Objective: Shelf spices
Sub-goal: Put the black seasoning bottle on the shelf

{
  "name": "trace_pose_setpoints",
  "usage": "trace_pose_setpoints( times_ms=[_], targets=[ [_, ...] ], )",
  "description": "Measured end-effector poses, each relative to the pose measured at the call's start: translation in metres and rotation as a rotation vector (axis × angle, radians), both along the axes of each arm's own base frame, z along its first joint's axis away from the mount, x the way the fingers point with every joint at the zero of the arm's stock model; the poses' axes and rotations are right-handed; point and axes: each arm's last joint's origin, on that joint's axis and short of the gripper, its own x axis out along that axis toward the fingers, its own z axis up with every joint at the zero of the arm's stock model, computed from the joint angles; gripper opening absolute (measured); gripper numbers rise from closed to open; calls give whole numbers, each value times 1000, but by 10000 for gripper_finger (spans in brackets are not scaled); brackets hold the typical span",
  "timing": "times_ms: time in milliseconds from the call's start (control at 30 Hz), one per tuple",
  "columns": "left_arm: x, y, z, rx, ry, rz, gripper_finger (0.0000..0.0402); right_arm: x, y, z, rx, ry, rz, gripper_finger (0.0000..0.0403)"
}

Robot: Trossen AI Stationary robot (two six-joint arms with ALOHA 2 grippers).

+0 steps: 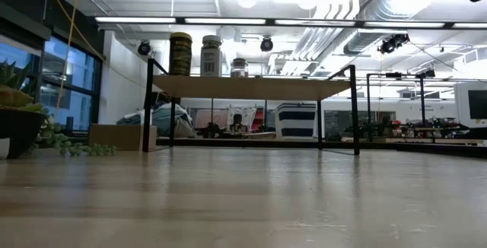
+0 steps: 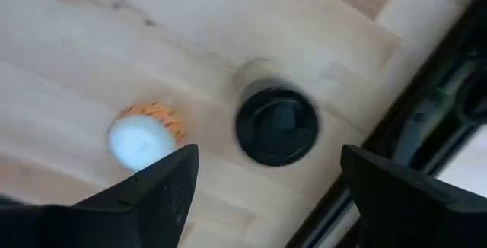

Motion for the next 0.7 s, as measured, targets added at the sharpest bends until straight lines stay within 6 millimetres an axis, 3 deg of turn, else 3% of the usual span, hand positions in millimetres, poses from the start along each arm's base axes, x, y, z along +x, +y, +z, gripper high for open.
trace_pose_setpoints(
  times_ms=[500, 600, 700],
  targets=[
    [0, 0, 0, -53, -27, 4, 296, -3, -3, -58, 6, -8, -97, 319],
    [0, 0, -1, -52, -27, 17, 296, -4, -5, -63, 5, -5, -103, 315],
    [0, 0, -1, -58, -30, 22, 296, -3, -8, -62, -8, 8, -110, 285]
  ],
)
